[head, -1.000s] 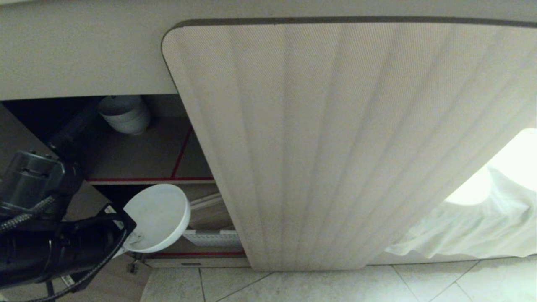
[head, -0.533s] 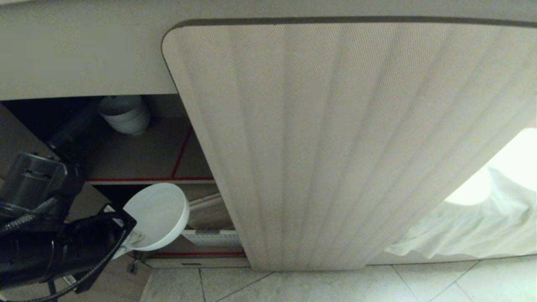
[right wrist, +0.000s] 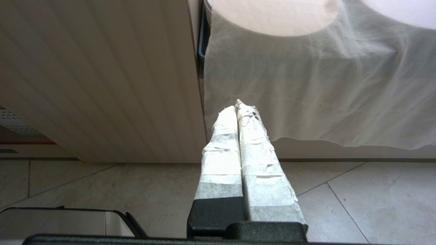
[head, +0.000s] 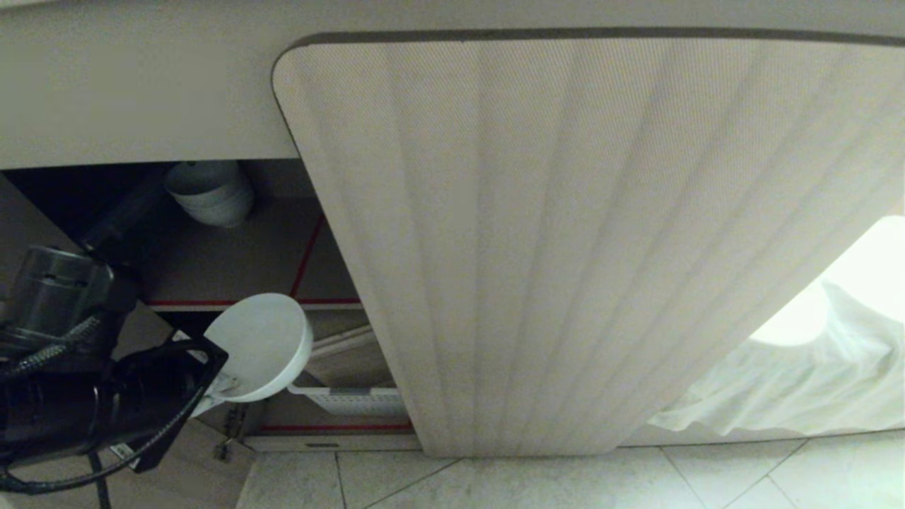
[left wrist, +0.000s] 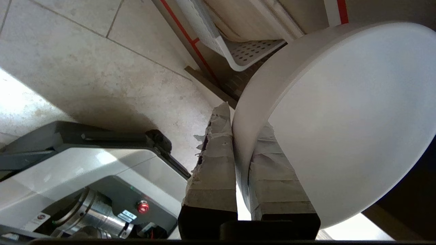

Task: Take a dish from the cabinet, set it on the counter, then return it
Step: Put it back into the cabinet

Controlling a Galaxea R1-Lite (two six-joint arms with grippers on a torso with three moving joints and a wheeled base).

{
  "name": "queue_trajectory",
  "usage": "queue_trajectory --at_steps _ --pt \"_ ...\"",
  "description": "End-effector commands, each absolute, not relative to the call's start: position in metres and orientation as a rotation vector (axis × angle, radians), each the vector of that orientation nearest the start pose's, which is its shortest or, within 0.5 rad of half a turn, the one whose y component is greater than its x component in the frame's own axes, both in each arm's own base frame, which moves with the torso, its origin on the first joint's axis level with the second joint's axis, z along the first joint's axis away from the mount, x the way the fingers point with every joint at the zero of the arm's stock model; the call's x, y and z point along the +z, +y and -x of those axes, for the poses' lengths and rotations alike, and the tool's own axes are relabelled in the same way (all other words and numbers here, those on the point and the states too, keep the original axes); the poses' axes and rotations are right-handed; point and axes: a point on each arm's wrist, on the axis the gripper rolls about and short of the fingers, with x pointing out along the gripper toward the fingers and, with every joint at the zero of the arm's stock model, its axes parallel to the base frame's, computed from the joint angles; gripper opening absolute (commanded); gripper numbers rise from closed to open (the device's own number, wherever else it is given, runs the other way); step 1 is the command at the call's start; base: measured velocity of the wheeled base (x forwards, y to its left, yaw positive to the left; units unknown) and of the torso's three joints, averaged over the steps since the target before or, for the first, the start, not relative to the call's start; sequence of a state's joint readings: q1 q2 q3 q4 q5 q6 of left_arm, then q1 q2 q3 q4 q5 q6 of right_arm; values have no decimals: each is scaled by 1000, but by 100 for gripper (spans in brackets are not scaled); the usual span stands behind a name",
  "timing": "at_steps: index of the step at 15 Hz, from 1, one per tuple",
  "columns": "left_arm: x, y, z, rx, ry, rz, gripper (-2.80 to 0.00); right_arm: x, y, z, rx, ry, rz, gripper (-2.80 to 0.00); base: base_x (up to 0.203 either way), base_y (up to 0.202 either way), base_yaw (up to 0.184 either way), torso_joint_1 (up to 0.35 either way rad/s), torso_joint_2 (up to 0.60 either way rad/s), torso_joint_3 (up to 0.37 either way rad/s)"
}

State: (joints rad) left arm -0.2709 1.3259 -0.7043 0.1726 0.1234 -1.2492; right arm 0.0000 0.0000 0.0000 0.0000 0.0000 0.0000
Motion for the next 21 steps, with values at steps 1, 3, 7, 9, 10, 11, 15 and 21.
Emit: queue_trajectory --at_steps 1,3,7,9,10,11,15,21 --pt "176 -47 -180 372 753 1024 -280 75 0 23 0 0 0 -280 0 0 0 0 0 0" --pt "175 -47 -181 372 756 1021 -280 75 0 23 0 0 0 -280 0 0 0 0 0 0" --pt "174 -45 -186 370 763 982 -280 75 0 23 0 0 0 -280 0 0 0 0 0 0" --pt "170 -44 -192 382 780 950 -280 75 0 23 0 0 0 -280 0 0 0 0 0 0" --pt "171 -43 -194 385 777 951 -280 75 0 23 0 0 0 -280 0 0 0 0 0 0" --pt "170 -42 -197 387 783 955 -280 75 0 23 0 0 0 -280 0 0 0 0 0 0" --pt "173 -42 -202 356 796 976 -280 75 0 23 0 0 0 -280 0 0 0 0 0 0" --pt "169 -41 -219 388 810 977 -280 75 0 23 0 0 0 -280 0 0 0 0 0 0"
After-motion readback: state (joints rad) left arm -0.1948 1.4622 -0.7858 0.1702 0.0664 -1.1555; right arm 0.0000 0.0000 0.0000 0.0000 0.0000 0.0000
